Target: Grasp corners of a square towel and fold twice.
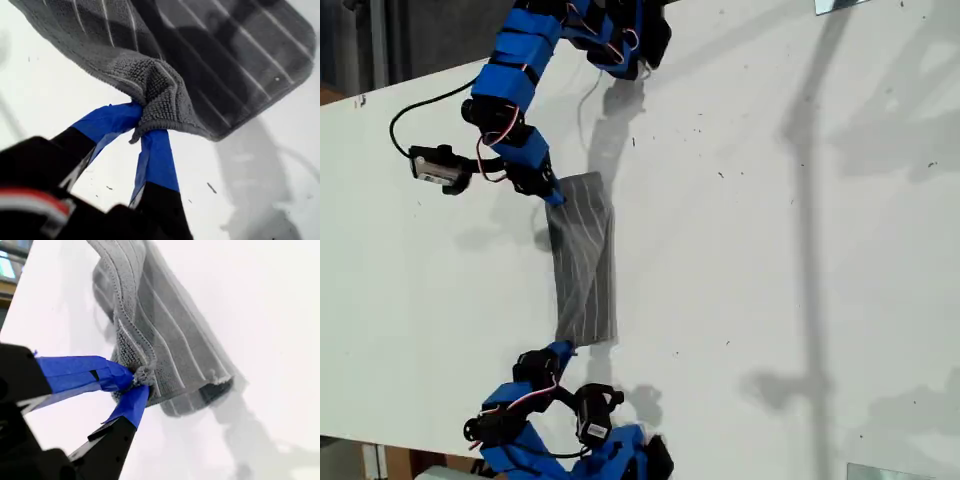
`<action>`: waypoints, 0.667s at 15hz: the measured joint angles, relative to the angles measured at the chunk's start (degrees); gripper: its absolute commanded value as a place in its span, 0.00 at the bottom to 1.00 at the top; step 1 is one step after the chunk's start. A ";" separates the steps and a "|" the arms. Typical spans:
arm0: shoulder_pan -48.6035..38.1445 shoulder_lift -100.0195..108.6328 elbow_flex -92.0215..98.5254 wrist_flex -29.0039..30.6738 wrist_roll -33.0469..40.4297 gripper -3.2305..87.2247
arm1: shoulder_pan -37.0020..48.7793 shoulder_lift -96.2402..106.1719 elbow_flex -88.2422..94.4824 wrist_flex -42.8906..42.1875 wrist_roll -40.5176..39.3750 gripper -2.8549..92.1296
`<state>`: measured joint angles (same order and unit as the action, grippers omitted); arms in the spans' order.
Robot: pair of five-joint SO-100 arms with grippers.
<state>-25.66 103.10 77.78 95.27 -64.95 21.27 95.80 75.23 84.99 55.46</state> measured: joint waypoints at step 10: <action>-27.95 -42.54 -23.82 -2.11 20.92 0.03 | 20.21 -29.88 -5.54 -12.39 -7.29 0.03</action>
<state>-53.61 60.56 53.96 93.16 -44.03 41.48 65.92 69.70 72.60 48.16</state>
